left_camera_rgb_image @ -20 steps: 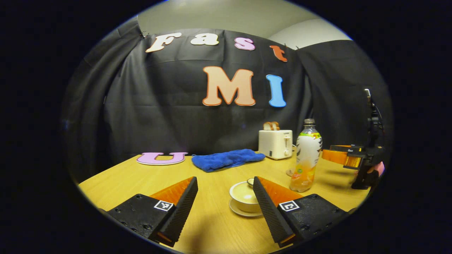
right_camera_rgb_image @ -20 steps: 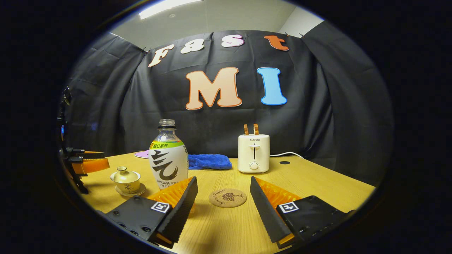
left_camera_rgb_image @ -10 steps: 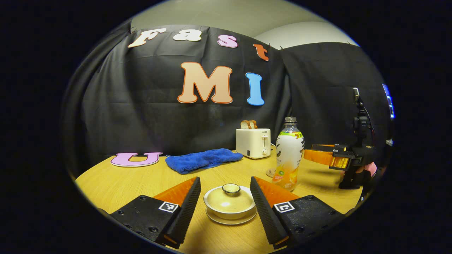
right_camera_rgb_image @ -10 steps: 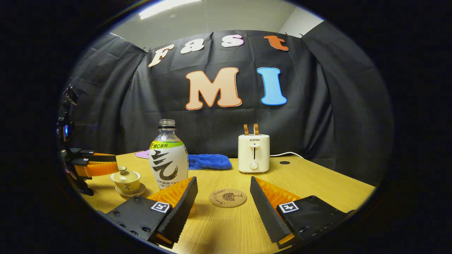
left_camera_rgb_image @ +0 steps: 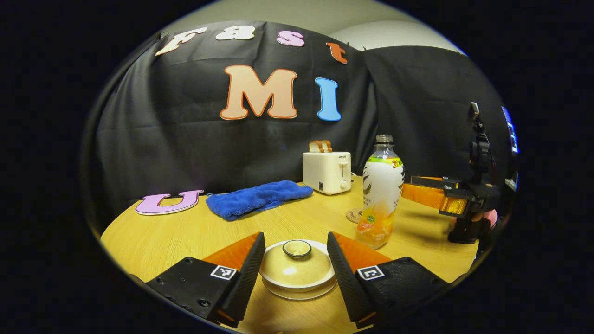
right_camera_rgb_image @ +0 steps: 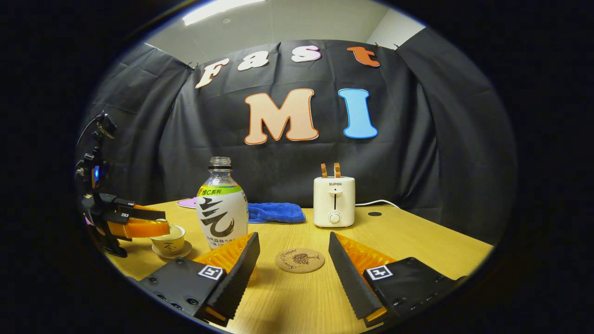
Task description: Open the teacup lid with one hand, grasp the water bottle and pour water into the teacup with the other hand; after pouring, place the water bottle on the coaster and then close the teacup lid.
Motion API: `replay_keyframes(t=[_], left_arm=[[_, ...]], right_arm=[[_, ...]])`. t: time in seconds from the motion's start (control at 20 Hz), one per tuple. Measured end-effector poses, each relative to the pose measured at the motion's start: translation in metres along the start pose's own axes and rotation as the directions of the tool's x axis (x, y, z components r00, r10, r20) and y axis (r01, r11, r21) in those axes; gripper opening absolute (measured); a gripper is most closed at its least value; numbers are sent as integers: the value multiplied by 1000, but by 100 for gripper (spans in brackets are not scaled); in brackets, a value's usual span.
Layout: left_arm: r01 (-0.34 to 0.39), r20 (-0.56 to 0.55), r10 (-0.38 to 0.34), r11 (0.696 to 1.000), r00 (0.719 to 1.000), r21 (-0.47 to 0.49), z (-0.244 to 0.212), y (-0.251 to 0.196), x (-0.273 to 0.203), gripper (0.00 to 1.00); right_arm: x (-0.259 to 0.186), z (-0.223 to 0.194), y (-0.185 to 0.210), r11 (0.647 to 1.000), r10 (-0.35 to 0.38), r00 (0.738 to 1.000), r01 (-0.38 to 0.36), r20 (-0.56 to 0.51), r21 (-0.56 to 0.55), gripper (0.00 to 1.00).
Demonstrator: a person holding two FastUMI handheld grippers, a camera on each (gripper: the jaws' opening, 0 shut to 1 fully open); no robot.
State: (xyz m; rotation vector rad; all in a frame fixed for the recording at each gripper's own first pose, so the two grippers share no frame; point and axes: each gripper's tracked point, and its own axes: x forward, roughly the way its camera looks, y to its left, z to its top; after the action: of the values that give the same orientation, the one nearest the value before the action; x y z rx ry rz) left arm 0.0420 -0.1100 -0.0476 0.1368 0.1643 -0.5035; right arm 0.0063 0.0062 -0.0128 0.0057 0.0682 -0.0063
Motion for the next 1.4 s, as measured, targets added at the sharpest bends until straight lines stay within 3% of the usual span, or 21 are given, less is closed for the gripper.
replay_keyframes(t=[0.05, 0.3, 0.45, 0.8, 1.0, 1.2, 1.4], left_arm=[[-1, -7, 1, 1000, 1000, 2, 0, 1, 1, 68], [-21, -6, 21, 999, 1000, 25, 1, 2, 0, 48], [-30, -4, 30, 998, 1000, 47, 1, 2, 1, 30], [-63, 27, 62, 997, 998, 37, 5, 9, -5, 29], [-123, 131, 129, 991, 983, -49, 20, 26, -17, 29], [-170, 140, 174, 985, 975, -40, 19, 35, -27, 29], [-235, 138, 239, 971, 961, -49, 17, 49, -39, 29]], right_arm=[[0, 0, 0, 1000, 0, 1000, 0, 0, 0, 95], [0, 0, 0, 1000, 0, 1000, 0, 0, 0, 95], [0, 0, 0, 1000, 0, 1000, 0, 1, 0, 95], [0, 0, 1, 1000, 2, 1000, -2, 1, 1, 95], [0, 0, 7, 999, 37, 999, -37, -1, 3, 95], [-4, 0, 24, 991, 134, 991, -134, -5, 7, 92], [-12, -1, 53, 957, 290, 957, -290, -9, 15, 95]])
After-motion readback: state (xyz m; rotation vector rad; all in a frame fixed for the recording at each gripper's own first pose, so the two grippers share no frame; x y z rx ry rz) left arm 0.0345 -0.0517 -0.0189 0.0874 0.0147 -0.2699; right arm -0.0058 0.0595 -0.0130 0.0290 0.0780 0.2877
